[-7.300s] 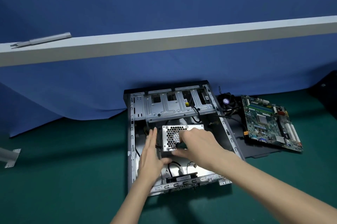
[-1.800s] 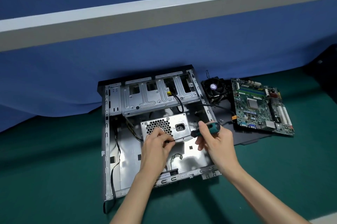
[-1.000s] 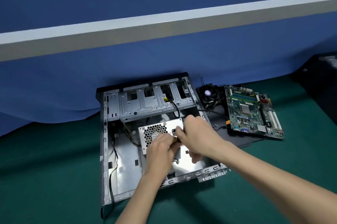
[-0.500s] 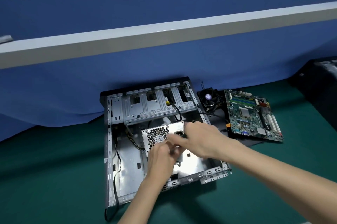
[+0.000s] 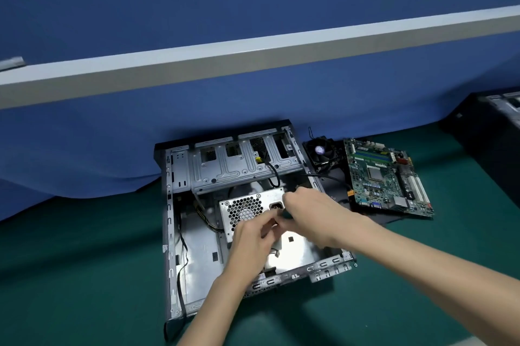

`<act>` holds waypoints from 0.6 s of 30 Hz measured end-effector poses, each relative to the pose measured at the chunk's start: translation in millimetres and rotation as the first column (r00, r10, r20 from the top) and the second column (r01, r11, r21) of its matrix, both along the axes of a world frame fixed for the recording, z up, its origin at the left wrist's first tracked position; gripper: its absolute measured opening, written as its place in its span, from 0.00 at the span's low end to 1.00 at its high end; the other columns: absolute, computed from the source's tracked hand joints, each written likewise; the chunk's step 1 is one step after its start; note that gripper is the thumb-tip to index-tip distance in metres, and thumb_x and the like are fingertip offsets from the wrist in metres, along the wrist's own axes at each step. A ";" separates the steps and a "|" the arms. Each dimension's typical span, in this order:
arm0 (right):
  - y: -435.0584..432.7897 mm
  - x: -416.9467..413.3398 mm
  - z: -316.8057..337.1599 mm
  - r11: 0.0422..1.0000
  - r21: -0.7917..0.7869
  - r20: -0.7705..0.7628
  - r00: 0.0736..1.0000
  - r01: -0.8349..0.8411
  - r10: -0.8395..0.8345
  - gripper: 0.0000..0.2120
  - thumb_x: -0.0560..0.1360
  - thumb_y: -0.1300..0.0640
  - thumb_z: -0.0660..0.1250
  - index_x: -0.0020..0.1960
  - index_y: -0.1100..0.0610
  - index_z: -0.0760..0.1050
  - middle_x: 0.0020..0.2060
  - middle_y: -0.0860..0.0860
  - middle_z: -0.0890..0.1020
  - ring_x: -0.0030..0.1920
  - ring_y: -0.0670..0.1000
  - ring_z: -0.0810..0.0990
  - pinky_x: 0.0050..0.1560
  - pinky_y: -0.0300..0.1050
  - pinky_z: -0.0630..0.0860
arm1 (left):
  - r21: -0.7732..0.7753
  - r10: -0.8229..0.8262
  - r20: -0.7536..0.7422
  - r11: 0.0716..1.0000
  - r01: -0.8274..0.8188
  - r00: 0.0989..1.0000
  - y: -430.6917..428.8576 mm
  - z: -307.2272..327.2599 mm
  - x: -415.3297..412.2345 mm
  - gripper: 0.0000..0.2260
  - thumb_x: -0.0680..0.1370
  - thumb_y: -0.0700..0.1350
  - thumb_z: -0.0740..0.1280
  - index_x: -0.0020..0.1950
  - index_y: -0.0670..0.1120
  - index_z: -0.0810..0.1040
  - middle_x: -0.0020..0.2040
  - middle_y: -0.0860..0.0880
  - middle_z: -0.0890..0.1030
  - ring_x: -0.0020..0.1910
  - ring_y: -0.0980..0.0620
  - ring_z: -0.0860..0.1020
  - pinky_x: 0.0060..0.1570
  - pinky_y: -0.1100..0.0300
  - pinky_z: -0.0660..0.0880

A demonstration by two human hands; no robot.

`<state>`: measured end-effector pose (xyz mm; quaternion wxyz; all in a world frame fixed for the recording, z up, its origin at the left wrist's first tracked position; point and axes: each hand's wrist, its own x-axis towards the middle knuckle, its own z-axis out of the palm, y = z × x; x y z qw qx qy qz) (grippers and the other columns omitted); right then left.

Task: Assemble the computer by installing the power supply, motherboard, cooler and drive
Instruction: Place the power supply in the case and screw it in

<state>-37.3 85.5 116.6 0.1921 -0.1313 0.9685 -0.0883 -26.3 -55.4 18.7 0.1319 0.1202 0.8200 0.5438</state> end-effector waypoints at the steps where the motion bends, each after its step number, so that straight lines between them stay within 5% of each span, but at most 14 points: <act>1: -4.5 1.8 -1.7 0.998 -0.016 -0.014 0.998 0.063 -0.064 0.16 0.81 0.48 0.56 0.41 0.58 0.65 0.38 0.53 0.72 0.43 0.59 0.74 0.40 0.47 0.64 | -0.029 0.001 0.003 1.000 -0.001 1.000 2.1 0.5 0.6 0.10 0.74 0.42 0.71 0.45 0.58 0.78 0.33 0.51 0.82 0.32 0.57 0.79 0.39 0.61 0.76; 4: -10.3 1.2 -2.7 0.985 0.030 -0.071 0.983 0.172 -0.170 0.19 0.82 0.46 0.52 0.39 0.58 0.66 0.42 0.56 0.77 0.43 0.59 0.75 0.39 0.46 0.64 | -0.093 0.006 0.003 0.996 -0.006 1.000 6.3 -2.0 -3.3 0.13 0.73 0.38 0.68 0.39 0.58 0.75 0.31 0.50 0.82 0.34 0.53 0.82 0.43 0.54 0.78; 9: -15.8 2.6 -3.5 0.994 0.097 -0.125 0.991 -0.042 0.054 0.10 0.80 0.55 0.56 0.53 0.61 0.72 0.48 0.57 0.79 0.48 0.60 0.79 0.38 0.47 0.61 | -0.073 -0.043 0.011 0.996 0.044 0.999 -2.0 -4.3 -6.3 0.14 0.73 0.38 0.69 0.38 0.59 0.77 0.34 0.52 0.83 0.35 0.54 0.81 0.40 0.53 0.79; 13: -13.2 3.7 -5.0 0.974 0.026 -0.049 0.974 0.224 -0.223 0.12 0.81 0.54 0.55 0.45 0.59 0.72 0.44 0.56 0.79 0.44 0.58 0.77 0.38 0.46 0.64 | -0.020 0.036 0.030 0.999 -0.035 0.999 6.7 -5.7 -2.1 0.14 0.72 0.39 0.71 0.43 0.60 0.77 0.33 0.52 0.83 0.32 0.53 0.81 0.38 0.54 0.79; 15: -2.8 2.6 -2.2 0.983 0.009 0.011 0.983 0.184 -0.184 0.16 0.81 0.49 0.55 0.39 0.57 0.67 0.38 0.52 0.77 0.36 0.54 0.73 0.32 0.45 0.63 | -0.021 -0.009 0.051 1.000 0.010 0.999 5.0 -7.2 -5.0 0.12 0.75 0.38 0.69 0.47 0.56 0.81 0.33 0.49 0.83 0.33 0.50 0.81 0.38 0.53 0.79; 18: 0.3 2.6 0.8 0.999 0.016 0.051 0.998 0.028 -0.029 0.15 0.79 0.48 0.61 0.41 0.58 0.65 0.40 0.54 0.77 0.36 0.55 0.72 0.32 0.45 0.62 | 0.021 -0.065 0.035 0.998 0.065 0.997 -3.3 -6.8 -10.5 0.12 0.75 0.38 0.69 0.50 0.55 0.83 0.35 0.50 0.83 0.33 0.56 0.80 0.38 0.61 0.77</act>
